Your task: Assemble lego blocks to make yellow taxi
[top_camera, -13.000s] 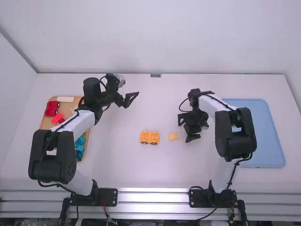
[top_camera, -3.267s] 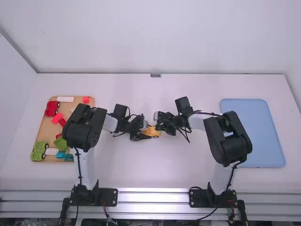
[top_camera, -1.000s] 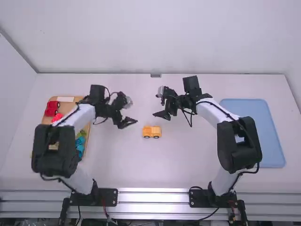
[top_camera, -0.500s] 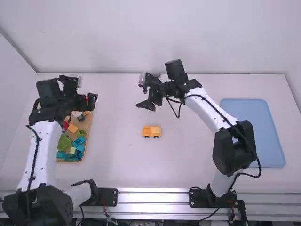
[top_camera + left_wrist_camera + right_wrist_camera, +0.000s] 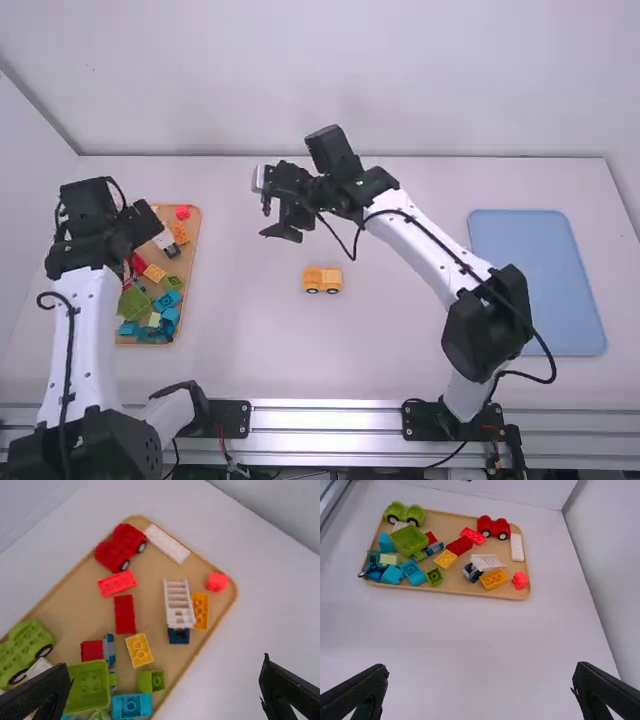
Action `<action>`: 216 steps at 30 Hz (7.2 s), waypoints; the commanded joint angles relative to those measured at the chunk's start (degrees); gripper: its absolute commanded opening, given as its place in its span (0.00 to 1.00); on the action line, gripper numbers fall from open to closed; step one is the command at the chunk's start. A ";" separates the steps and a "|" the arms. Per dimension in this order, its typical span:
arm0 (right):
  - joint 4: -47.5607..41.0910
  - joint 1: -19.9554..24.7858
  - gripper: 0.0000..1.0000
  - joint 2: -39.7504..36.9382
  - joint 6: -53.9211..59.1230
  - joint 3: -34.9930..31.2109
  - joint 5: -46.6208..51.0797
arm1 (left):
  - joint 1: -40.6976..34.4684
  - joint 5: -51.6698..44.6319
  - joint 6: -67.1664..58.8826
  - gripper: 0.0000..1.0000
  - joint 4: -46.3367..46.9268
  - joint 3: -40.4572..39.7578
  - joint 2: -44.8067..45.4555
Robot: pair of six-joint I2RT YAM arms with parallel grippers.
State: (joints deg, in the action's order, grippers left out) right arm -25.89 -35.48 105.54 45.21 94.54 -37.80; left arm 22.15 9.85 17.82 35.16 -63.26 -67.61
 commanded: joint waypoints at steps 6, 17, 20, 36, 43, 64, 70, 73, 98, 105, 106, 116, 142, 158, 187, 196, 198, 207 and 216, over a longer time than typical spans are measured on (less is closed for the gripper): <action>-0.11 2.34 0.99 -0.63 0.00 1.16 1.22 | 5.35 2.60 5.40 0.99 1.55 -1.84 -1.25; 0.07 3.61 0.99 -0.61 0.04 1.05 1.29 | 5.66 -5.31 4.68 0.99 16.02 -15.37 -21.84; -0.15 3.72 0.99 -0.61 0.02 1.05 1.42 | 5.40 -9.53 -1.53 0.99 15.08 -16.02 -27.85; 1.84 3.98 0.99 -0.52 0.04 -0.55 3.37 | 6.88 -4.07 13.00 0.84 10.54 -8.74 -36.50; 1.33 4.00 0.99 -0.52 0.02 -1.03 3.58 | 8.55 -6.19 12.35 0.82 4.39 -4.74 -36.54; 1.60 4.04 0.99 -0.52 -0.17 -1.53 3.58 | 7.76 -7.45 9.33 0.73 -1.40 -4.96 -43.08; 2.10 4.07 0.99 -0.52 -0.17 -1.53 3.61 | 7.87 -7.41 7.87 0.76 5.38 -11.76 -43.08; 2.36 4.07 0.99 -0.52 -0.39 -1.53 4.44 | 7.87 -6.75 6.95 0.79 9.01 -15.58 -43.08; 2.67 4.04 0.99 -0.52 -0.39 -1.64 8.09 | 5.79 -10.19 11.19 0.78 4.63 -9.79 -43.08; 2.69 4.04 0.99 -0.50 -0.37 -1.64 8.09 | 5.97 -7.41 12.46 0.81 6.91 -11.06 -43.08; 2.69 4.04 0.99 -0.50 -0.35 -1.64 8.09 | 5.92 -7.39 12.63 0.81 7.10 -11.26 -43.08; 2.67 3.87 0.99 -0.50 -0.39 -1.64 8.11 | 5.92 -3.19 16.72 0.77 7.13 -8.41 -43.08; 3.56 4.15 0.99 0.90 -0.37 -1.64 8.09 | 5.49 -5.81 18.01 0.60 -3.50 -2.27 -43.08; 3.30 4.37 0.99 0.90 -0.39 -1.64 8.28 | 5.14 -5.92 18.60 0.41 -5.03 -1.09 -43.08; 3.78 6.97 0.99 0.87 -8.41 -1.64 8.13 | 5.92 -9.07 6.93 0.29 3.56 -8.20 -33.42; 4.61 13.11 0.99 0.98 -9.55 -2.32 -14.01 | 1.60 -37.44 -12.55 0.30 -13.46 6.05 -9.92; 6.27 14.51 0.99 0.98 -8.79 -3.80 -21.20 | -0.48 -44.52 -15.82 0.27 -19.47 10.32 -5.86; 25.53 17.62 0.99 0.98 -18.40 -14.19 -41.70 | -15.45 -72.43 -33.40 0.17 -42.47 22.29 -2.16; 36.63 17.31 0.90 0.98 -28.94 -19.32 -47.98 | -26.36 -73.44 -33.44 0.15 -60.94 23.41 -9.51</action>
State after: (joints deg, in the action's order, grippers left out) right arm 10.39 -17.85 105.84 20.14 75.99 -82.00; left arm -3.25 -61.14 -15.07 -24.86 -40.32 -75.72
